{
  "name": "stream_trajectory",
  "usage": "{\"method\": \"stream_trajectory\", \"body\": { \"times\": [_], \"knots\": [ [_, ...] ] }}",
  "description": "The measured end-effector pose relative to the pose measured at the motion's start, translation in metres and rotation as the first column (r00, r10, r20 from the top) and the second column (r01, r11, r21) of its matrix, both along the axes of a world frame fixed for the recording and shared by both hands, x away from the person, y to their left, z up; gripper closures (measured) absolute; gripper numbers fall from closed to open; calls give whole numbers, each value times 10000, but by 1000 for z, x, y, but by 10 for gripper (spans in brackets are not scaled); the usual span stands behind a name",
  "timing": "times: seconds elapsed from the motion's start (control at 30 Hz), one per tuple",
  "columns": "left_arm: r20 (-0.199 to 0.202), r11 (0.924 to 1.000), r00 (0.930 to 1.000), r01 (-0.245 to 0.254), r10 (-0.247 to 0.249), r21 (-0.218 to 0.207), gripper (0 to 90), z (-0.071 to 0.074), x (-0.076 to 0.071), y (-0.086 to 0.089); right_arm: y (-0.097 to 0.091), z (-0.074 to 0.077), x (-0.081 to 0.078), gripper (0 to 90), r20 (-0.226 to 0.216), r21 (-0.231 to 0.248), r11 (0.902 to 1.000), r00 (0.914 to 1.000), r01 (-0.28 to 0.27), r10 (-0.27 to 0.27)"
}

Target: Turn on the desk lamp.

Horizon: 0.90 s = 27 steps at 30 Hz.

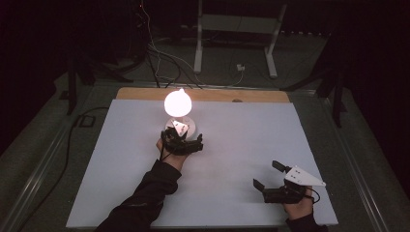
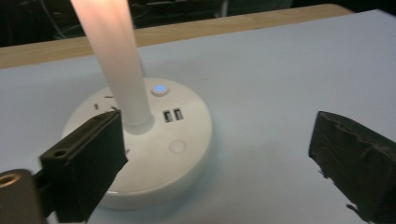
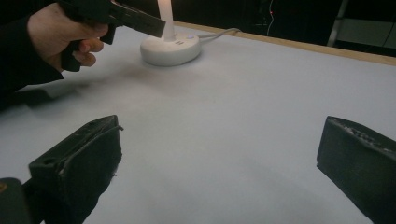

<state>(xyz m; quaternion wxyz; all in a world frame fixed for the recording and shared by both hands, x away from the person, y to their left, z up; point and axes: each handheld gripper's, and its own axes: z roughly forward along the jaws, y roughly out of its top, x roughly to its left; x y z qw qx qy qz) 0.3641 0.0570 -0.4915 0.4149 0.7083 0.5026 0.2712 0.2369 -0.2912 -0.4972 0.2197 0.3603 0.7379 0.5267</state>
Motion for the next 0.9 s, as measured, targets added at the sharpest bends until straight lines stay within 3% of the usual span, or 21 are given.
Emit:
{"method": "stream_trajectory", "body": {
  "times": [0.17, 0.2, 0.33, 0.73, 0.9],
  "knots": [
    [-452, 9971, 9971, 583, -606, -494, 5, 6, -3, 3, 0, 0, 0, 0, -14, 7, 10000, 10000, -3, 3],
    [-600, 9944, 9940, 879, -914, -587, 5, 7, -2, 3, 0, 0, 0, 0, -14, 7, 10000, 10000, -3, 3],
    [-841, 9880, 9865, 1340, -1403, -767, 4, 11, -5, 3, 0, 0, 0, 0, -25, -4, 10000, 10000, 26, -26],
    [-316, 9638, 9684, 2426, -2474, -1104, 4, 33, -21, 20, 0, -1, 0, 0, -46, -4, 10000, 10000, 67, -67],
    [-241, 9617, 9664, 2520, -2559, -1082, 4, 35, -27, 34, 1, -1, 0, 0, -49, -52, 10000, 10000, 74, -75]
  ]
}}
